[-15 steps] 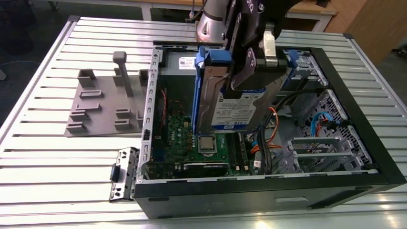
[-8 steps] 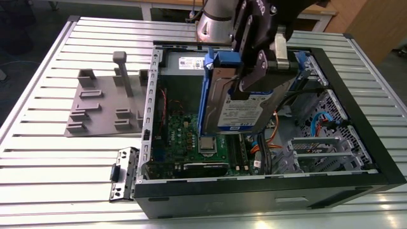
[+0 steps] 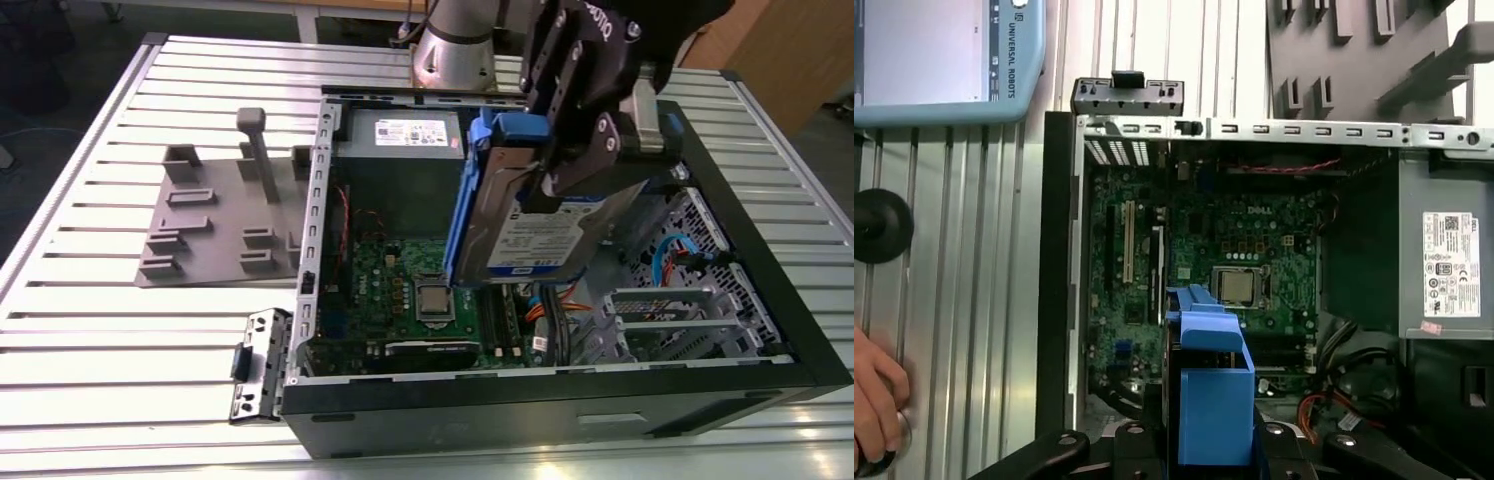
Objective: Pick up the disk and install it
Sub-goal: 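Pick up the disk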
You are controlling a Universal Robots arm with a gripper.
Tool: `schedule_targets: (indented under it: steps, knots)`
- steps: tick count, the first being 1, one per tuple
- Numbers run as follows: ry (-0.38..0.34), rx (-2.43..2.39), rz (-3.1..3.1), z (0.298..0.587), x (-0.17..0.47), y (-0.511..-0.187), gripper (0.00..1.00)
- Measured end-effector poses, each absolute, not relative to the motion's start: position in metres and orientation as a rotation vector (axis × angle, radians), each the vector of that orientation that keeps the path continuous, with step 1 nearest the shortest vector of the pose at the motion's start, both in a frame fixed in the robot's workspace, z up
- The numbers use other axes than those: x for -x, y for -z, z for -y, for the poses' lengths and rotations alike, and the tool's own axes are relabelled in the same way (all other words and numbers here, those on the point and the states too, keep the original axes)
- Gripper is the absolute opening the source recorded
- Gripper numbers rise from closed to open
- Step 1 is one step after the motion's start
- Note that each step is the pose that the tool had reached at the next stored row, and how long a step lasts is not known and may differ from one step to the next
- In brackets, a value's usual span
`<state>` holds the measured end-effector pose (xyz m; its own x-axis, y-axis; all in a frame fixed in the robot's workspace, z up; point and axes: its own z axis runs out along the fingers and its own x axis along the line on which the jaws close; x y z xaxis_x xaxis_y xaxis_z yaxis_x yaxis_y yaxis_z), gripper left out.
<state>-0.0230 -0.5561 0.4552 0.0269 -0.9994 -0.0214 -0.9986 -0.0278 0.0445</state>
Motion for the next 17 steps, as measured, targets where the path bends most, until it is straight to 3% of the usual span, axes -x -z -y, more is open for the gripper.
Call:
schedule_targets:
  steps: [17]
  knots:
    - [0.076,-2.236,2.181,0.568,-0.012,-0.454,0.36]
